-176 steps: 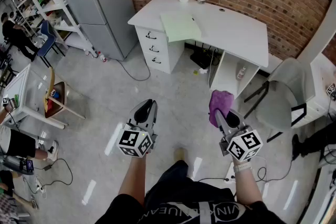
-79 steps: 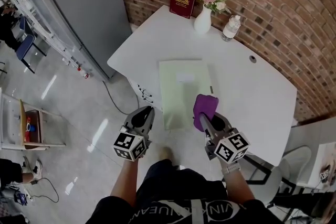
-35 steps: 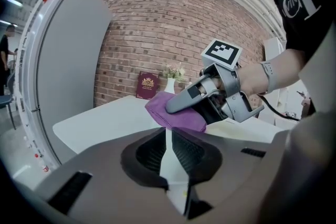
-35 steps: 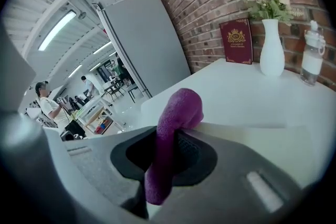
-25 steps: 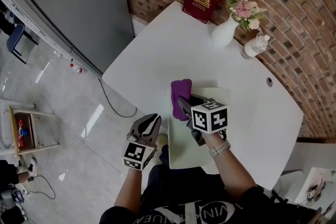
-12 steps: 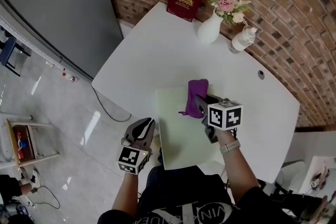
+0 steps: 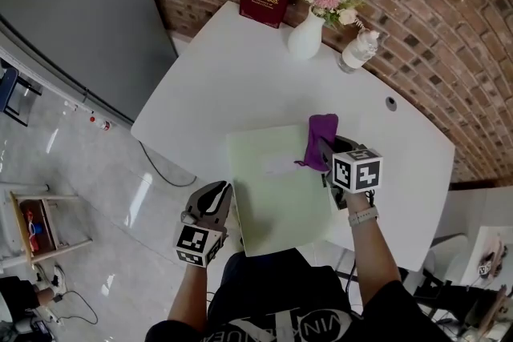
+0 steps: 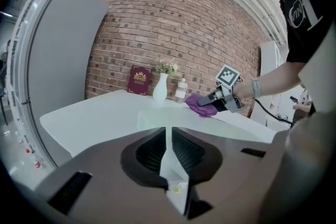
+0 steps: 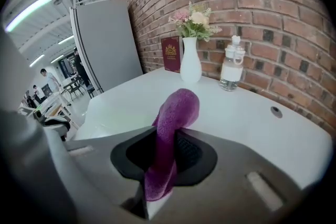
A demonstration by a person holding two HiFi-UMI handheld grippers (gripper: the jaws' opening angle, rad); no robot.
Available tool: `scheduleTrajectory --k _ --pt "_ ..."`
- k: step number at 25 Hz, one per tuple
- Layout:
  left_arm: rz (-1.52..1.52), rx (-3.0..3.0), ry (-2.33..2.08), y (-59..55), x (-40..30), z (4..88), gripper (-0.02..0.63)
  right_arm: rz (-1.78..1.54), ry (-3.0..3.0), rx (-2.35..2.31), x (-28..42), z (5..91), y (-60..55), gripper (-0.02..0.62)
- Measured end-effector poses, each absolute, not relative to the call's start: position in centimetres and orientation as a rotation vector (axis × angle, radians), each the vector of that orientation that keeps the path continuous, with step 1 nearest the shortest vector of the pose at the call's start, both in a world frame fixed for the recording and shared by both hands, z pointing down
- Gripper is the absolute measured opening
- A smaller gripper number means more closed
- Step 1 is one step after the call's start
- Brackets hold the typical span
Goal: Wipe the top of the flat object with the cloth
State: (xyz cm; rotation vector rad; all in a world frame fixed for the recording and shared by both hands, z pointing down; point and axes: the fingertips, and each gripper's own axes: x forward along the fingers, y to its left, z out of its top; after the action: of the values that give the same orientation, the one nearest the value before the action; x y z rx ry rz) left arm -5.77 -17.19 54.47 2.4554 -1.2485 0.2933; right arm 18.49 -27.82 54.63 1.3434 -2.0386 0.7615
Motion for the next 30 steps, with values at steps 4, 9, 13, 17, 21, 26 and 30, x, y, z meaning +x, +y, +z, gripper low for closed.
scheduleTrajectory --k 4,9,13,17,21,26,30 --pt "0.294 2.451 -1.248 -16.8 -5.7 54.6 0.037 0.71 -2.09 1.424 19.4 52.1 -27.3 0.066" --pt "0.274 2.433 -1.273 -16.1 -6.1 54.5 0.037 0.706 -2.266 1.373 15.8 47.7 -25.1 0.066" --pt "0.261 2.433 -1.288 -15.4 -6.1 54.1 0.037 0.791 -2.406 1.196 9.5 46.6 -22.7 0.066" --pt "0.248 2.44 -1.311 -14.7 -6.6 53.3 0.037 0.845 -2.448 1.009 3.0 47.9 -19.9 0.066" --pt "0.245 2.42 -1.361 -13.4 -8.2 52.8 0.037 0.884 -2.449 0.862 -2.0 49.4 -17.4 0.066" --pt "0.229 2.365 -1.431 -11.7 -10.7 52.6 0.037 0.814 -2.391 0.77 -4.7 51.8 -15.6 0.066" --pt "0.217 2.342 -1.452 -11.0 -11.7 52.7 0.037 0.688 -2.311 0.811 -3.5 53.5 -15.6 0.066"
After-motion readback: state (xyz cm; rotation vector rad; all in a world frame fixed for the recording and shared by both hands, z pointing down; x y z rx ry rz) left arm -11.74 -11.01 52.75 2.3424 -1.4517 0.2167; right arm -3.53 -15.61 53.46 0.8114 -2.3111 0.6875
